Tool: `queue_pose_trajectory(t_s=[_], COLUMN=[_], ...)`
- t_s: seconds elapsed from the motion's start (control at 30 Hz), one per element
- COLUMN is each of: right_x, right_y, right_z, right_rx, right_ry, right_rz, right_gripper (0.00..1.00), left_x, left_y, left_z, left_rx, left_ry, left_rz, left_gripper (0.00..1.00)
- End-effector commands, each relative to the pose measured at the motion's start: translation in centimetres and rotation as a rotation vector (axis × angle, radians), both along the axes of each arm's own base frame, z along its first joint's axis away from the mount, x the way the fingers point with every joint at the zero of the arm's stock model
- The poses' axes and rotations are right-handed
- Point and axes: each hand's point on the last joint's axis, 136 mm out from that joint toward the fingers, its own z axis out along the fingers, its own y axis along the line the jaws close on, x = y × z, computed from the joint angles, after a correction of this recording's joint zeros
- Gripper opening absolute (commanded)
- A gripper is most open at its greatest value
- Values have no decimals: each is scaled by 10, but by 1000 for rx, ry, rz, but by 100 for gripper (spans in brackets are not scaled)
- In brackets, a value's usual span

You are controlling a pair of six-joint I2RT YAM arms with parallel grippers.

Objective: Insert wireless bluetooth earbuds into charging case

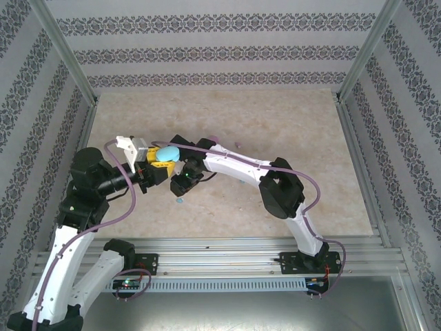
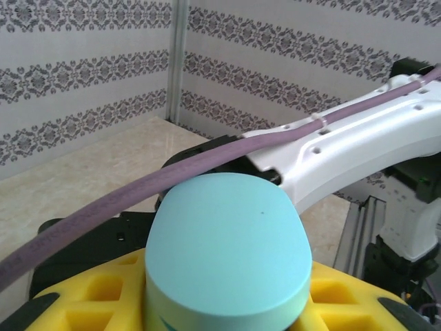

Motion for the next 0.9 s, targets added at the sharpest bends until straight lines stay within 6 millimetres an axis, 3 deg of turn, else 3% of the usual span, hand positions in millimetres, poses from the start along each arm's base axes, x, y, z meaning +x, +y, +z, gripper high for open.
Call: queue_pose_trajectory(t_s=[0.0,0.13,0.3,0.43,0.7,0.87], right_x=[10,15,30,41,27,2], right_y=[6,7,11,4,-9,-8], right_z=[9,15,25,23,-1,-2], right_rx=[93,127,282,265,135,-12], right_ry=[44,56,223,189,76,-144], right_rz=[-13,-30,-164,-178,-91,124], right_gripper=[32,31,28,27,27,28], left_x=[-17,-27,-43,-49,-41,-26], left_y=[-1,-5,-10,-5,1,7], left_z=[21,25,15,18,39,46], left_rx=[-23,-33,-37,-36,-38,-23], left_ry=[-28,-30,18,-16,-17,-13], left_rz=[-48,-95,-175,-136,-65,12], left_gripper=[19,20,20,23,24,21])
